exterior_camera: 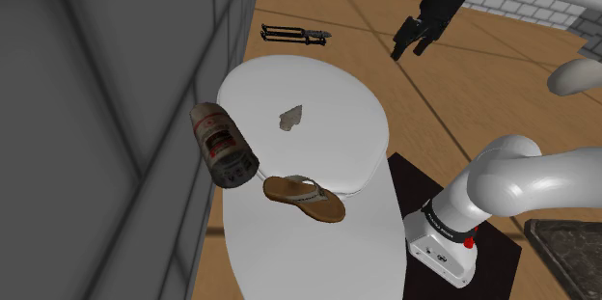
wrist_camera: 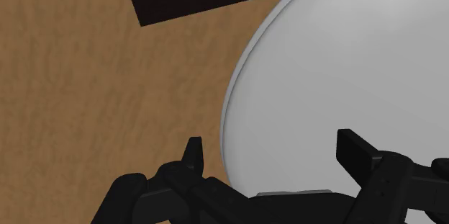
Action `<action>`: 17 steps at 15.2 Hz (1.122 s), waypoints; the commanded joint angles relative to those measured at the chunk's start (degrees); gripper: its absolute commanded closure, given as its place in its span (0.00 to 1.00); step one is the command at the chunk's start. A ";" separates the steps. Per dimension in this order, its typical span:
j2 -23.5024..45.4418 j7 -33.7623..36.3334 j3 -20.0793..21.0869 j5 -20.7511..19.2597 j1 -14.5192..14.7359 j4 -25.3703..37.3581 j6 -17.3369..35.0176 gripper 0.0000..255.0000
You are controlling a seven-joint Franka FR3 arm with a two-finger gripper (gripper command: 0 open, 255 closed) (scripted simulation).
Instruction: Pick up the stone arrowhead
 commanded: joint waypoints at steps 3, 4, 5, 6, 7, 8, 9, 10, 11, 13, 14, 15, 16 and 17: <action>0.34 4.52 3.01 1.74 0.30 -0.68 0.45 0.00; 0.67 6.77 4.52 2.62 0.43 -0.87 0.72 0.00; 1.11 9.01 6.05 3.50 0.55 -0.97 1.02 0.00; 1.66 11.26 7.57 4.37 0.67 -0.98 1.34 0.00; 2.32 13.50 9.08 5.21 0.78 -0.89 1.68 0.00; 3.08 15.75 10.60 6.03 0.87 -0.71 2.05 0.00; 3.94 17.99 12.12 6.82 0.91 -0.43 2.44 0.00; 4.91 20.24 13.62 7.56 0.95 -0.06 2.85 0.00; 5.98 22.49 15.12 8.25 0.96 0.41 3.28 0.00; 8.40 27.00 18.12 9.46 0.87 1.62 4.18 0.00; 9.75 29.25 19.64 9.98 0.74 2.36 4.64 0.00; 11.18 31.52 21.13 10.41 0.59 3.18 5.11 0.00; 12.71 33.80 22.63 10.75 0.39 4.10 5.57 0.00; 14.35 36.15 24.04 10.95 0.28 5.10 6.05 0.00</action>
